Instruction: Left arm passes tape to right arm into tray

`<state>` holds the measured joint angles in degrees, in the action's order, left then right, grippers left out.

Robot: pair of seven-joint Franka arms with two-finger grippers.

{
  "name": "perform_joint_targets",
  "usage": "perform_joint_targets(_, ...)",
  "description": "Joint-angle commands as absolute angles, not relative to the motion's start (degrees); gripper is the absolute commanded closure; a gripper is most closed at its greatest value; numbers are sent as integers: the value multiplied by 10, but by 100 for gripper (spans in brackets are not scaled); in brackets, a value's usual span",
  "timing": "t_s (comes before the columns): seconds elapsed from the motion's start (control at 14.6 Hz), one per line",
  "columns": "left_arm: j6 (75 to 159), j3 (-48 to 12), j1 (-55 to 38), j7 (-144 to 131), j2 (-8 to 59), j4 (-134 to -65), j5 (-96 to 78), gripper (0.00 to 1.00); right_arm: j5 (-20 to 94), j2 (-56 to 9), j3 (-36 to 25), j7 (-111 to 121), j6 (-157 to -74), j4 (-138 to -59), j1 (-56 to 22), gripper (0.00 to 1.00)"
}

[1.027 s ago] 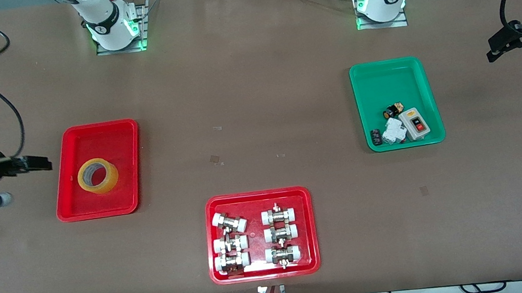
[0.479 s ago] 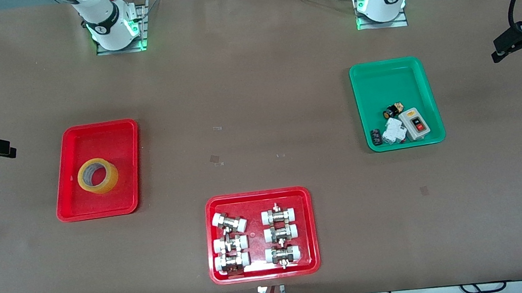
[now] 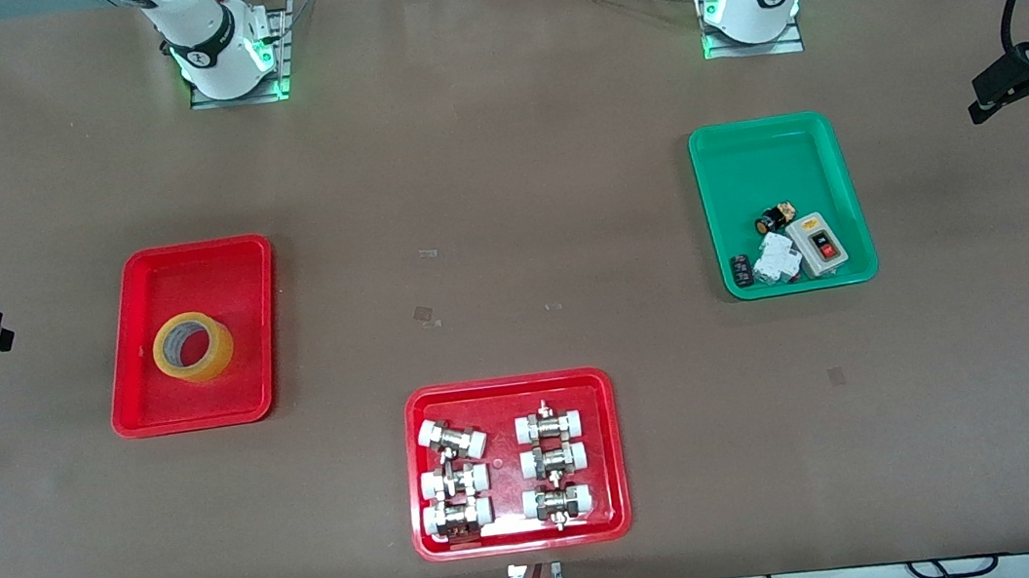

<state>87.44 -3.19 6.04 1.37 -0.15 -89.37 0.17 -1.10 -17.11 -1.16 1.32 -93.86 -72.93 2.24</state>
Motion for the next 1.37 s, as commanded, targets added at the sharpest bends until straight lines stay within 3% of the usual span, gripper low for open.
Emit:
perform_joint_targets(0.0,866,-35,64,24,7,-878,5,0,-21,-138,-25,3,-947,-767,8,0)
perform_joint_targets(0.34,864,-33,64,24,6,-879,5,0,-22,-44,-25,7,-997,-916,10,0)
perform_joint_targets(0.55,864,-33,64,24,6,-878,5,0,-16,-14,-25,1,-998,-964,10,0)
perform_joint_targets(1.3,864,-33,64,24,6,-878,5,0,-15,7,-23,1,-965,-970,8,0)
